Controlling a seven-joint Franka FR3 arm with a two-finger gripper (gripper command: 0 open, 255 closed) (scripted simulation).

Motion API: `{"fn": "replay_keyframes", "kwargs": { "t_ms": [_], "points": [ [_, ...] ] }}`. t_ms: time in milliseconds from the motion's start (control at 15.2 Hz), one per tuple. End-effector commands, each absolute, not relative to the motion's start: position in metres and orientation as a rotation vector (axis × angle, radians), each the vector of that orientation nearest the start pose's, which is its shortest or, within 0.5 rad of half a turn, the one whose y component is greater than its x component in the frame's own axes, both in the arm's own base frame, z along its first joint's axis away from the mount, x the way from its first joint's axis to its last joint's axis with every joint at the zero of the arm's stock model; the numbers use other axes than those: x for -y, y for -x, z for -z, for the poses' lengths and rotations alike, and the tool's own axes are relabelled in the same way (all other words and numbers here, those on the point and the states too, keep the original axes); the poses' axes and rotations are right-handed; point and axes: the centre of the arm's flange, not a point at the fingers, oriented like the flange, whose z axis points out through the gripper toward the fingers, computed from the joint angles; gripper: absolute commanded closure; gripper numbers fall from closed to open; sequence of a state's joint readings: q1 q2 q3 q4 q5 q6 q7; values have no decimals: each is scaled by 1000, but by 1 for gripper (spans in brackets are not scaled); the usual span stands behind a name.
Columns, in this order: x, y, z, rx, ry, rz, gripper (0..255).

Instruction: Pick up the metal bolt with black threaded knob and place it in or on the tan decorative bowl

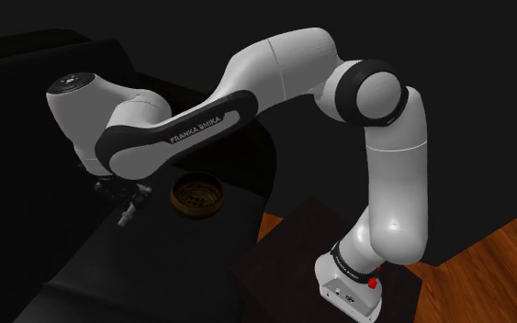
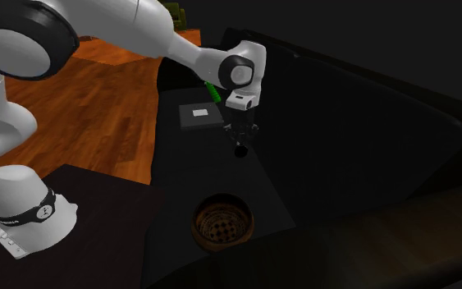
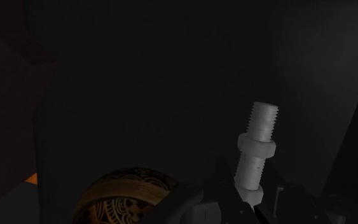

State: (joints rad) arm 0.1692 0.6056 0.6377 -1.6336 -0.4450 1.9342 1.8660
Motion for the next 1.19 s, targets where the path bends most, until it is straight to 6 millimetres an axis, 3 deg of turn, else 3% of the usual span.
{"fn": "replay_keyframes", "kwargs": {
  "t_ms": [0,990,1122],
  "points": [
    [-390,-517,-307,-1468,2972,11,255],
    [-192,-531,-306,-1468,2972,11,255],
    [-192,-531,-296,-1468,2972,11,255]
  ]
}}
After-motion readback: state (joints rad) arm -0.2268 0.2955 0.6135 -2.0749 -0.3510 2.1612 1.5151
